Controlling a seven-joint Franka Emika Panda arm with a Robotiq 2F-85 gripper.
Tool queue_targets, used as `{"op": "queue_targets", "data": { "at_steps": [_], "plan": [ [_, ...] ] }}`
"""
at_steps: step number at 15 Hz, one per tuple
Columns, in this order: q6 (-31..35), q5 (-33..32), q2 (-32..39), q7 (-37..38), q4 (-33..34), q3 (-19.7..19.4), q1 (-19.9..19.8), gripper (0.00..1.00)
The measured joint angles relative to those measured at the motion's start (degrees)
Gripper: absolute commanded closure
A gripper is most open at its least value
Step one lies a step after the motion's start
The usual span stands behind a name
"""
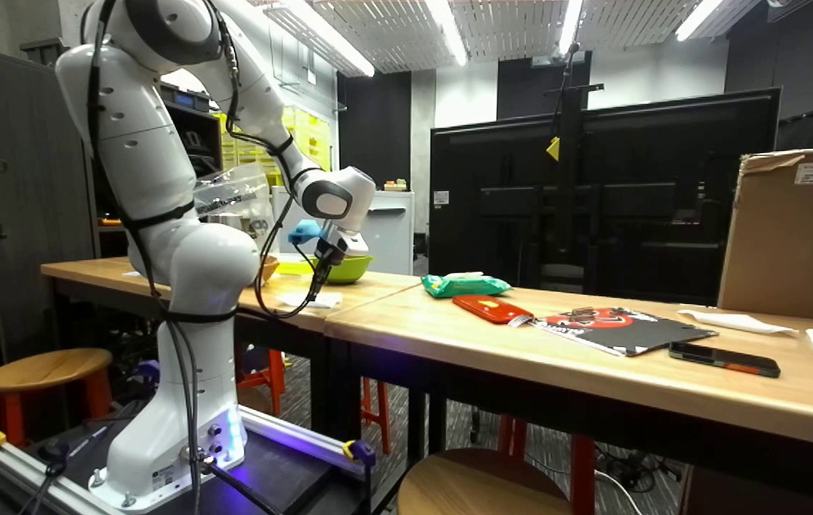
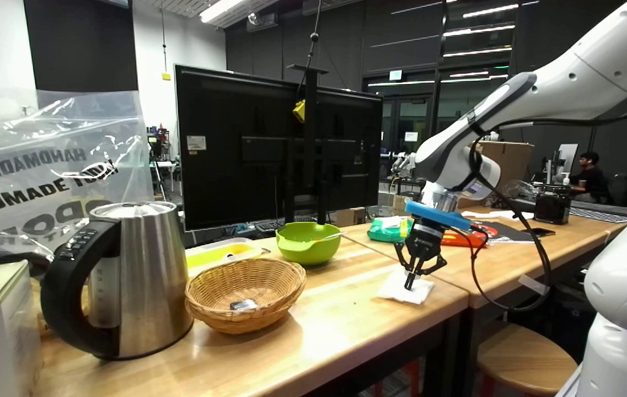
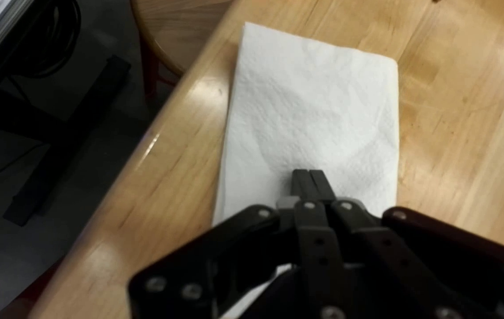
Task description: Wipe the table with the piece of tissue
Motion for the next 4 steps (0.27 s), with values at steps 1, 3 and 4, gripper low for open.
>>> {"op": "queue_targets", "data": {
  "at_steps": [1, 3, 4],
  "plan": [
    [0.0, -0.3, -0.1, -0.3, -0.1, -0.1, -0.1, 0.74],
    [-0.1, -1.1, -0.2, -0.4, -0.1, -0.1, -0.2, 0.68],
    [-0.2, -1.5, -0.3, -0.4, -0.1, -0.1, -0.3, 0.62]
  ]
}}
